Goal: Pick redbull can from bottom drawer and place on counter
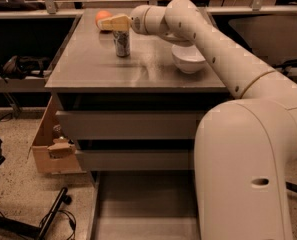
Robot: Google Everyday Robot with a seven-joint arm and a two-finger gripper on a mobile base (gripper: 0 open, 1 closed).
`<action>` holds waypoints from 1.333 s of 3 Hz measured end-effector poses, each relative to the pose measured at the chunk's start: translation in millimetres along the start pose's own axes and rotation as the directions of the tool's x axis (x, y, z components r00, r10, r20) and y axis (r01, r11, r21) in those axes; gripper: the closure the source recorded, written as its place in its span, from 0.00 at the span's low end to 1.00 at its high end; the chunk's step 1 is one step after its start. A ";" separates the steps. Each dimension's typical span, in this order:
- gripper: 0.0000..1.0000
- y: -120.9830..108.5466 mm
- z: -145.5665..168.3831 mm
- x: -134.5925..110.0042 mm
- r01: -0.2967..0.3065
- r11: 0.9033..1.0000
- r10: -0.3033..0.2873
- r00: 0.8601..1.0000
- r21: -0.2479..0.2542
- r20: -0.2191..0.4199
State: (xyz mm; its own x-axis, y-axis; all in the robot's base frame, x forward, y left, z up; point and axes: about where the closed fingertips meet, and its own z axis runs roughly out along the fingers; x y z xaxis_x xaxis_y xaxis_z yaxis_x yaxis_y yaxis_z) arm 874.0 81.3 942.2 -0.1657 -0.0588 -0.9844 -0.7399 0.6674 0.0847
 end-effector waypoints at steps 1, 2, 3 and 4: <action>0.00 -8.9 -37.4 -62.7 0.098 0.995 -0.098 0.995 -0.003 -0.036; 0.00 -15.6 -106.7 -116.5 0.187 0.981 -0.180 0.975 0.048 -0.131; 0.00 -3.0 -189.9 -133.9 0.232 0.968 -0.199 0.939 0.091 -0.280; 0.00 3.6 -251.2 -137.4 0.237 0.951 -0.150 0.916 0.199 -0.373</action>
Offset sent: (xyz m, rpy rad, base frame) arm -0.1508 -0.1637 0.1643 -0.5829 0.1838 0.0972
